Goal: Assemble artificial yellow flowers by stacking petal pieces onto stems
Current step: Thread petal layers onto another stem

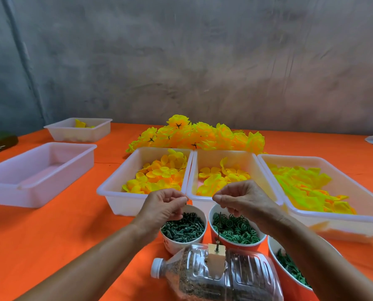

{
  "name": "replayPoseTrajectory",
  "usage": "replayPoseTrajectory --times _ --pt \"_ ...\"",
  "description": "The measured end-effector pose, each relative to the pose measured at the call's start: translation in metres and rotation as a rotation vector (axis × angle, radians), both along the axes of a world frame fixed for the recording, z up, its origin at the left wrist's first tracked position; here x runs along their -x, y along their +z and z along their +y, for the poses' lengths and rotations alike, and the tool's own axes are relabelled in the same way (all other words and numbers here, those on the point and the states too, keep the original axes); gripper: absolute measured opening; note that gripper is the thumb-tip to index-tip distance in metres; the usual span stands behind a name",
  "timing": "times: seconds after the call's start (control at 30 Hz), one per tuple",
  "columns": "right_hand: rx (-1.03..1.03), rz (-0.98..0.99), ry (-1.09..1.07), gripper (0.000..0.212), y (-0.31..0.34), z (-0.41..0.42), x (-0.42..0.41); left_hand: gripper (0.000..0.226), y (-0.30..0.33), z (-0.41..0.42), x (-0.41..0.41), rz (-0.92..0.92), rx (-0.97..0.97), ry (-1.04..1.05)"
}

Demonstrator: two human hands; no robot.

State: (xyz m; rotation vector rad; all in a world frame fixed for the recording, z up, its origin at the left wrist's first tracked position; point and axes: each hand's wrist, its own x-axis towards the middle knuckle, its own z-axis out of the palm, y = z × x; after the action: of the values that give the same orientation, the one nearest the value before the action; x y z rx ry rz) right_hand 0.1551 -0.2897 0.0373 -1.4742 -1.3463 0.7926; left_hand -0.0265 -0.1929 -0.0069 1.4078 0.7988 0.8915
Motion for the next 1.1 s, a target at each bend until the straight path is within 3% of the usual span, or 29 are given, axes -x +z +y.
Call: replayPoseTrajectory --times 0.13,0.27,0.43,0.67,1.1 --pt "-0.001 -0.012 -0.003 0.008 0.002 0.001 0.008 0.007 0.014 -0.009 -0.005 -0.305 0.223 -0.051" --pt "0.012 0.074 -0.015 0.009 0.009 0.001 0.016 0.015 0.025 -0.023 -0.008 -0.394 0.210 -0.140" --pt "0.098 0.334 0.015 0.027 0.015 -0.010 0.024 0.014 0.028 -0.043 -0.009 -0.350 -0.008 -0.168" --pt "0.089 0.557 0.030 0.009 0.016 -0.023 0.027 0.012 0.039 -0.063 -0.010 -0.292 -0.183 -0.091" --pt "0.061 0.895 -0.084 0.014 0.004 -0.049 0.023 0.028 0.032 -0.088 0.003 -0.136 -0.332 -0.007"
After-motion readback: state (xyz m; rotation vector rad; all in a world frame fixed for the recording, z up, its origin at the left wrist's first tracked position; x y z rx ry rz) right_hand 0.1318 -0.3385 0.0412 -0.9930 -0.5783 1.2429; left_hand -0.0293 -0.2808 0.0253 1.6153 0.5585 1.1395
